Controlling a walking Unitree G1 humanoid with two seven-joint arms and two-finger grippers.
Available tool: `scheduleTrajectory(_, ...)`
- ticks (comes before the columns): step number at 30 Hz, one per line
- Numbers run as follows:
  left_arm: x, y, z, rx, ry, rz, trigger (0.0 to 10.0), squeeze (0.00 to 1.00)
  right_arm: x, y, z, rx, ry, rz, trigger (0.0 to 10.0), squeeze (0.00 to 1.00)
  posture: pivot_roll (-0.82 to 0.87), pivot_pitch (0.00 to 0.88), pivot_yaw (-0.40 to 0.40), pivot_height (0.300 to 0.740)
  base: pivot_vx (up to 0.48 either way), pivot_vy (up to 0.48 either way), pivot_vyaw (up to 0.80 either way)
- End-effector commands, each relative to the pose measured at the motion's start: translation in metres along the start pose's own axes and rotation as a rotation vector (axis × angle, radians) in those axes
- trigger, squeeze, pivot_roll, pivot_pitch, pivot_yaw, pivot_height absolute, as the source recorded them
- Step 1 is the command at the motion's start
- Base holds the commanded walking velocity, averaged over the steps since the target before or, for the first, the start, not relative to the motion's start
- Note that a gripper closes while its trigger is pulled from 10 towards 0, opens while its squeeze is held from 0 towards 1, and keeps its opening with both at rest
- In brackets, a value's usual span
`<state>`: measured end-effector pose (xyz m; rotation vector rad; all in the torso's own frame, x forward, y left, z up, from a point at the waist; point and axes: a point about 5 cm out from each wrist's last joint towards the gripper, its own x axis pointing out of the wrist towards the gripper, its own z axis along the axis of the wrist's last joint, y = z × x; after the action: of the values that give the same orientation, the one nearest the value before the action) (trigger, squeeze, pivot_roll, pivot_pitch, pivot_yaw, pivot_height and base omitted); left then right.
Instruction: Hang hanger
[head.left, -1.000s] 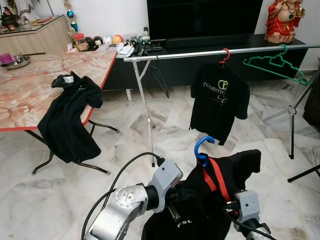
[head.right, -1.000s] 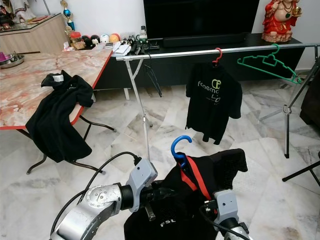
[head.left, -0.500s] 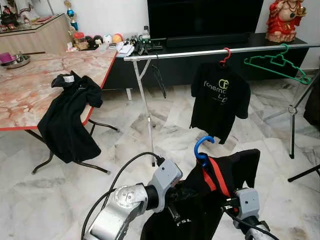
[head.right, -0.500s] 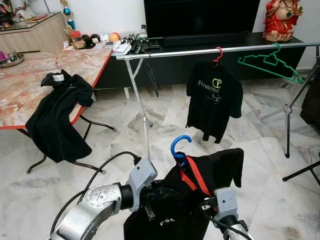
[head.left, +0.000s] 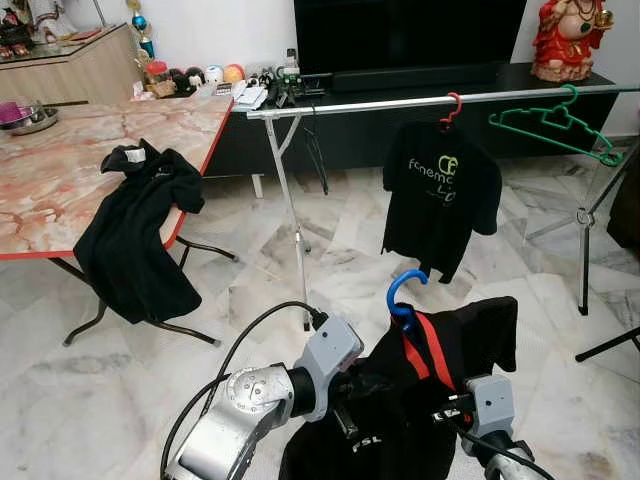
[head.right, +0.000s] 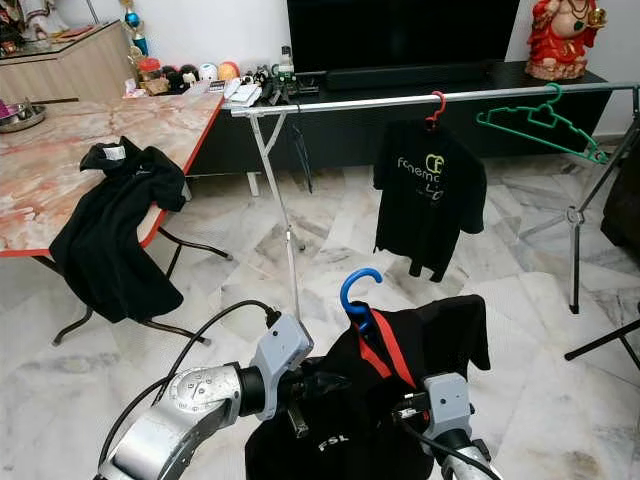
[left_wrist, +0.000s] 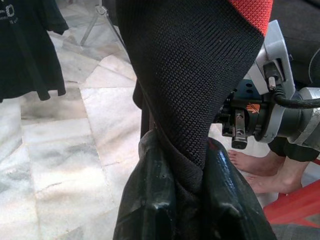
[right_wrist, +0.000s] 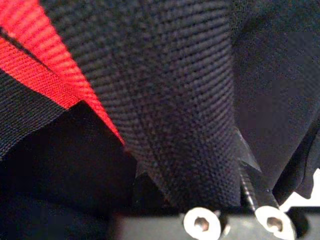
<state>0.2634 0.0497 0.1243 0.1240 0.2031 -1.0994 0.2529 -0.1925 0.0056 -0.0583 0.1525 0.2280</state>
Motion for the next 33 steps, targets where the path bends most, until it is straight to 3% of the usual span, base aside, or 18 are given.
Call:
scheduleTrajectory(1,-0.004,0.008,0.007,0.021,-0.021,0.026,10.0,0.0,0.002,0.001,-0.001,-0.002,0.017,0.004,0.0,0.0,0.03,0.057,0.035,0.74,0.0,0.0,0.0)
scheduleTrajectory(6,-0.008,0.012,0.004,0.02,-0.007,0.041,10.0,0.0,0.002,-0.002,0.0,-0.009,0.019,-0.006,0.0,0.0,0.03,0.056,0.035,0.74,0.0,0.0,0.0)
scheduleTrajectory(12,-0.027,0.029,-0.017,0.1,0.117,0.106,10.0,0.0,0.002,-0.01,0.003,-0.016,0.018,-0.023,0.0,0.0,0.04,0.049,0.034,0.74,0.0,0.0,0.0)
scheduleTrajectory(16,-0.032,0.035,-0.026,0.161,0.185,0.141,10.0,0.0,0.004,-0.018,0.006,-0.027,0.017,-0.047,0.0,0.0,0.04,0.046,0.033,0.74,0.0,0.0,0.0)
scheduleTrajectory(19,-0.033,0.035,-0.028,0.161,0.192,0.136,10.0,0.0,0.004,-0.022,0.007,-0.033,0.016,-0.055,0.0,0.0,0.03,0.046,0.032,0.74,0.0,0.0,0.0)
scheduleTrajectory(23,-0.044,0.038,-0.029,0.165,0.212,0.086,10.0,0.0,0.002,-0.033,0.01,-0.053,0.019,-0.08,0.0,0.0,0.03,0.051,0.029,0.74,0.0,0.0,0.0)
scheduleTrajectory(27,-0.059,0.045,-0.022,0.121,0.163,0.045,10.0,0.0,0.0,-0.041,0.011,-0.065,0.027,-0.1,0.0,0.0,0.03,0.055,0.028,0.74,0.0,0.0,0.0)
scheduleTrajectory(30,-0.084,0.038,-0.024,0.119,0.219,-0.155,10.0,0.0,-0.002,-0.051,0.014,-0.077,0.03,-0.129,0.0,0.0,0.03,0.059,0.027,0.74,0.0,0.0,0.0)
scheduleTrajectory(33,-0.093,0.037,-0.025,0.123,0.245,-0.212,10.0,0.0,-0.003,-0.054,0.015,-0.086,0.033,-0.13,0.0,0.0,0.03,0.06,0.026,0.74,0.0,0.0,0.0)
